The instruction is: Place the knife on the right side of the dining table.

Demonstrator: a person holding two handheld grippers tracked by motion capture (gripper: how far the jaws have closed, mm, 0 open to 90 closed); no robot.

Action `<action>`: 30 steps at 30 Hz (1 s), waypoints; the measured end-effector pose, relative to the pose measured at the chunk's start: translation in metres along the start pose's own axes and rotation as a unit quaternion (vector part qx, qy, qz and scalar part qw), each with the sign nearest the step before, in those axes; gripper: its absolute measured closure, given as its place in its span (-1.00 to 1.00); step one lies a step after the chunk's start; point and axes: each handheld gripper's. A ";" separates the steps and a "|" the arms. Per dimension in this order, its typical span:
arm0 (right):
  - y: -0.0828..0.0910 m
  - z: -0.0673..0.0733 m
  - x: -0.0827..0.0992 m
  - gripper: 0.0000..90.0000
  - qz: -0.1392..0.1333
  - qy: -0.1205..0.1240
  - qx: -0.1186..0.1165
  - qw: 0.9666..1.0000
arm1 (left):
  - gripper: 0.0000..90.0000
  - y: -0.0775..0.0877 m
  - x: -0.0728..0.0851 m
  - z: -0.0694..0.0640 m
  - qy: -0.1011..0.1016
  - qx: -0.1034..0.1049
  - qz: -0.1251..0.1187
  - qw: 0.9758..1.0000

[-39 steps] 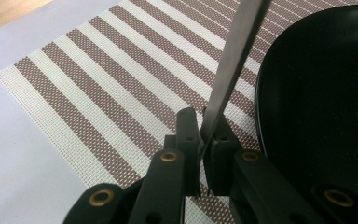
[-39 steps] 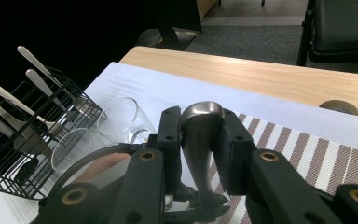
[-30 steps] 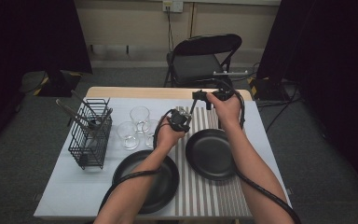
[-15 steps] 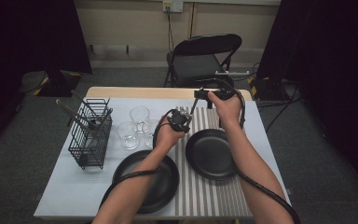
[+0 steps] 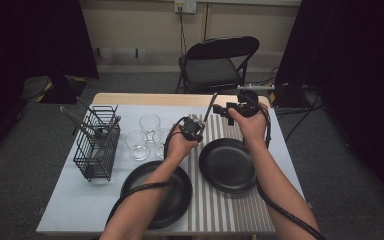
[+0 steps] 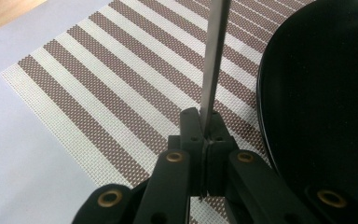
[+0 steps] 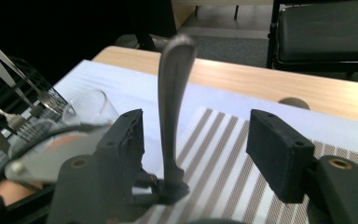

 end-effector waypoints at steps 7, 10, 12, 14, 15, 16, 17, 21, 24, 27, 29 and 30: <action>0.000 0.001 0.020 -0.30 0.009 0.014 0.006 1.000 | 0.98 0.000 0.001 0.000 0.008 0.001 -0.001 1.000; -0.001 0.002 0.025 -0.33 0.013 0.020 0.009 1.000 | 0.98 0.000 0.000 -0.001 0.005 -0.002 -0.001 1.000; -0.002 0.004 0.030 -0.35 0.016 0.023 0.008 1.000 | 0.98 -0.001 0.000 -0.001 0.003 -0.003 0.000 1.000; -0.003 0.005 0.035 -0.37 0.019 0.026 0.006 0.999 | 0.98 -0.001 0.000 -0.001 0.005 -0.004 0.000 1.000; -0.004 0.006 0.038 -0.38 0.019 0.026 0.006 0.999 | 0.98 -0.001 0.000 -0.001 0.005 -0.004 0.000 1.000; -0.004 0.006 0.040 -0.40 0.018 0.024 0.006 1.000 | 0.98 -0.001 0.000 -0.001 0.006 -0.005 0.000 1.000; -0.004 0.007 0.044 -0.41 0.017 0.024 0.003 1.000 | 0.98 -0.001 0.000 -0.001 0.006 -0.004 0.000 1.000; -0.005 0.010 0.054 -0.46 0.020 0.036 -0.004 0.999 | 0.98 -0.001 0.000 -0.001 0.009 -0.003 -0.001 1.000; -0.004 0.009 0.060 -0.47 0.022 0.035 -0.006 0.999 | 0.98 -0.001 0.000 -0.001 0.010 -0.005 -0.003 1.000; -0.003 0.008 0.064 -0.47 0.025 0.036 -0.004 0.999 | 0.98 -0.001 0.000 -0.001 0.011 -0.005 0.000 1.000; -0.001 0.008 0.068 -0.47 0.025 0.037 -0.006 0.999 | 0.98 -0.001 -0.001 -0.001 0.013 -0.005 -0.001 1.000; 0.001 0.007 0.071 -0.47 0.024 0.037 -0.007 0.999 | 0.98 -0.001 -0.001 -0.001 0.012 -0.004 0.000 1.000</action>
Point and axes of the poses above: each handheld gripper's, and its own axes: y roughly backward along the jaws, x roughly out of its underside, z roughly to its left, and after that the axes turned 8 degrees about z, right-handed
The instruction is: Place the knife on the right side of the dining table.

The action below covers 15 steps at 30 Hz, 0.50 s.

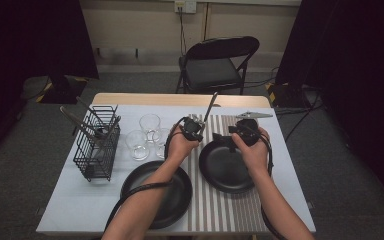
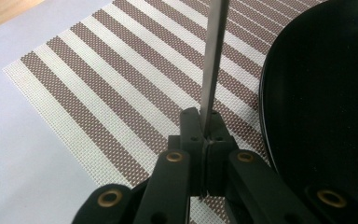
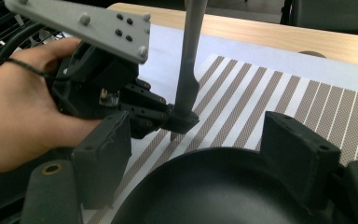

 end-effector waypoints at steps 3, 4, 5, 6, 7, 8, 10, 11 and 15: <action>0.001 0.000 0.006 -0.47 0.001 0.001 -0.002 1.000 | 0.98 0.000 0.000 -0.001 -0.002 -0.004 0.003 1.000; 0.001 0.000 0.009 -0.47 0.004 -0.001 -0.005 1.000 | 0.98 0.000 0.000 -0.001 -0.002 -0.004 0.003 1.000; 0.002 0.000 0.014 -0.47 0.006 0.001 -0.006 1.000 | 0.98 0.000 -0.001 -0.001 -0.002 -0.003 0.004 1.000; 0.002 0.001 0.016 -0.47 0.006 0.001 -0.006 1.000 | 0.98 0.000 -0.001 -0.001 -0.002 -0.003 0.002 1.000; 0.002 0.001 0.016 -0.47 0.006 0.001 -0.006 1.000 | 0.98 0.000 -0.001 -0.001 -0.002 -0.003 0.002 1.000; 0.002 0.001 0.020 -0.47 0.007 0.005 -0.004 1.000 | 0.98 0.000 -0.001 -0.001 -0.003 -0.004 0.004 1.000; 0.002 0.001 0.024 -0.47 0.009 0.006 -0.005 1.000 | 0.98 0.000 -0.001 -0.001 -0.002 -0.004 0.004 1.000; 0.002 0.001 0.024 -0.47 0.009 0.006 -0.005 1.000 | 0.98 0.000 -0.001 -0.001 -0.003 -0.003 0.004 1.000; 0.000 0.000 0.030 -0.44 0.019 0.007 -0.006 1.000 | 0.98 0.000 -0.001 -0.001 -0.001 -0.005 0.005 1.000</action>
Point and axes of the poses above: each handheld gripper's, and its own axes: y roughly backward along the jaws, x roughly out of its underside, z roughly to its left, and after that the axes turned 8 degrees about z, right-handed
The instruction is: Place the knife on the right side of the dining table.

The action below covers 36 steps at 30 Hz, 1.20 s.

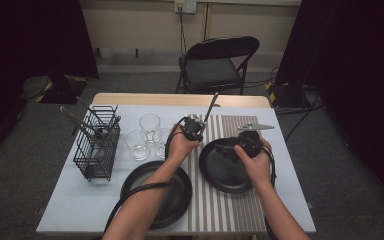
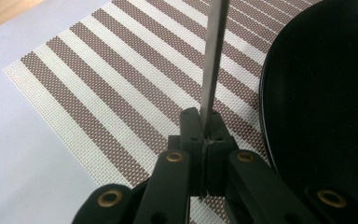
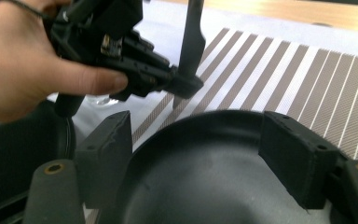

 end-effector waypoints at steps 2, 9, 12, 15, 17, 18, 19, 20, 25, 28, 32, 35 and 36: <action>0.000 0.001 0.004 -0.44 -0.002 -0.006 0.001 1.000 | 0.98 0.000 0.000 0.000 0.002 0.001 0.000 1.000; -0.003 0.004 0.018 -0.44 0.008 -0.002 -0.008 1.000 | 0.98 0.000 0.001 0.001 0.001 0.001 -0.002 1.000; -0.004 0.006 0.023 -0.44 0.013 0.003 -0.008 1.000 | 0.98 0.000 0.001 0.001 0.001 0.001 -0.002 1.000; -0.005 0.006 0.027 -0.44 0.018 0.002 -0.010 1.000 | 0.98 0.000 0.001 0.001 0.002 0.000 -0.004 1.000; -0.006 0.007 0.029 -0.44 0.021 0.001 -0.015 1.000 | 0.98 0.000 0.001 0.000 0.003 -0.001 -0.003 1.000; -0.006 0.007 0.030 -0.44 0.020 0.003 -0.019 1.000 | 0.98 0.000 0.001 0.000 0.003 -0.002 -0.002 1.000; -0.007 0.007 0.032 -0.44 0.021 0.002 -0.016 1.000 | 0.98 0.000 0.001 -0.001 0.005 -0.003 -0.001 1.000; -0.006 0.008 0.032 -0.44 0.022 0.002 -0.016 1.000 | 0.98 0.000 0.001 -0.001 0.003 -0.006 0.001 1.000; -0.004 0.008 0.037 -0.44 0.022 0.000 -0.019 1.000 | 0.98 -0.001 0.000 -0.002 -0.002 -0.006 0.001 1.000; -0.003 0.008 0.040 -0.44 0.021 -0.001 -0.018 1.000 | 0.98 -0.001 -0.001 -0.002 -0.003 -0.009 0.003 1.000; -0.001 0.009 0.043 -0.44 0.019 -0.001 -0.018 1.000 | 0.98 -0.002 -0.002 -0.003 -0.003 -0.012 0.005 1.000; 0.001 0.010 0.045 -0.44 0.018 0.000 -0.022 1.000 | 0.98 -0.002 -0.002 -0.004 -0.002 -0.011 0.006 1.000; 0.001 0.012 0.046 -0.44 0.017 0.002 -0.023 1.000 | 0.98 -0.002 -0.003 -0.004 -0.003 -0.011 0.007 1.000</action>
Point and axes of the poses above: each handheld gripper's, and its own axes: y roughly backward along the jaws, x roughly out of its underside, z roughly to its left, and after that the axes turned 8 degrees about z, right-handed
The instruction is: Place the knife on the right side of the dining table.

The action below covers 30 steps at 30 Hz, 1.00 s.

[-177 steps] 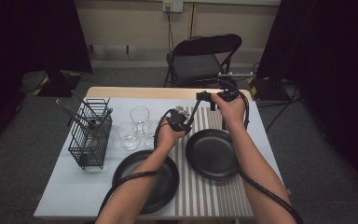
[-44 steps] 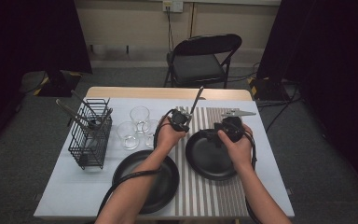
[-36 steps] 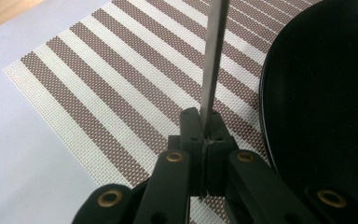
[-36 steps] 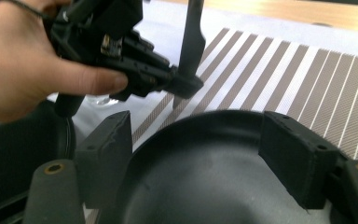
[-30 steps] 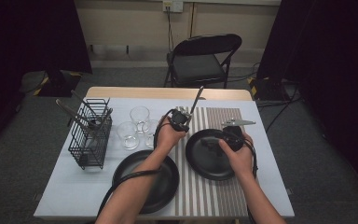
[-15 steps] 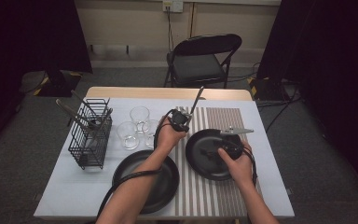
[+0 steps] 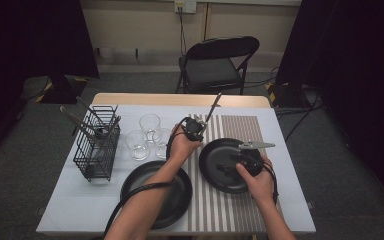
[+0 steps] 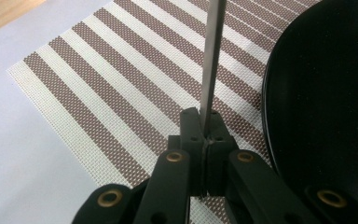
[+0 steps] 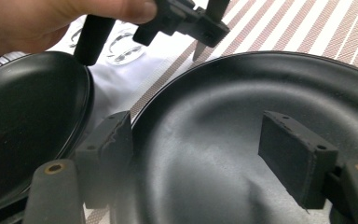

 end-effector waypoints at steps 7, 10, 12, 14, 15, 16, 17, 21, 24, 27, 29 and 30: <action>0.003 0.001 0.003 -0.44 0.005 -0.003 -0.011 1.000 | 0.98 -0.003 -0.002 -0.001 0.002 -0.003 0.000 1.000; 0.002 0.000 0.004 -0.44 0.005 -0.002 -0.013 1.000 | 0.98 -0.004 -0.002 -0.001 0.002 -0.007 0.000 1.000; 0.002 -0.002 0.004 -0.44 0.006 -0.003 -0.013 1.000 | 0.98 -0.005 -0.002 -0.002 0.003 -0.009 -0.001 1.000; 0.003 -0.003 0.005 -0.44 0.005 -0.007 -0.014 1.000 | 0.98 -0.006 -0.002 -0.003 0.003 -0.011 -0.002 1.000; 0.003 -0.003 0.005 -0.44 0.004 -0.008 -0.014 1.000 | 0.98 -0.007 -0.003 -0.003 0.005 -0.012 -0.003 1.000; 0.004 -0.003 0.006 -0.44 0.006 -0.008 -0.015 1.000 | 0.98 -0.007 -0.003 -0.003 0.005 -0.015 0.000 1.000; 0.004 -0.003 0.006 -0.44 0.006 -0.008 -0.015 1.000 | 0.98 -0.007 -0.003 -0.003 0.003 -0.013 0.000 1.000; 0.005 -0.006 0.007 -0.44 0.003 -0.015 -0.017 1.000 | 0.99 -0.009 -0.001 -0.002 0.004 -0.013 0.000 1.000; 0.004 -0.006 0.007 -0.44 0.001 -0.020 -0.020 1.000 | 0.99 -0.011 0.000 -0.002 0.006 -0.009 0.001 1.000; 0.005 -0.007 0.007 -0.44 -0.002 -0.019 -0.021 1.000 | 0.99 -0.013 0.001 -0.002 0.011 -0.005 0.004 1.000; 0.005 -0.007 0.007 -0.44 -0.005 -0.024 -0.025 0.999 | 0.99 -0.013 0.000 -0.003 0.011 -0.010 0.002 1.000; 0.006 -0.007 0.007 -0.44 -0.006 -0.023 -0.023 0.999 | 0.98 -0.014 0.000 -0.003 0.012 -0.005 0.002 1.000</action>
Point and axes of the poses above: each handheld gripper's, and its own axes: y roughly backward along the jaws, x roughly out of its underside, z roughly to its left, and after that the axes turned 8 degrees about z, right-handed
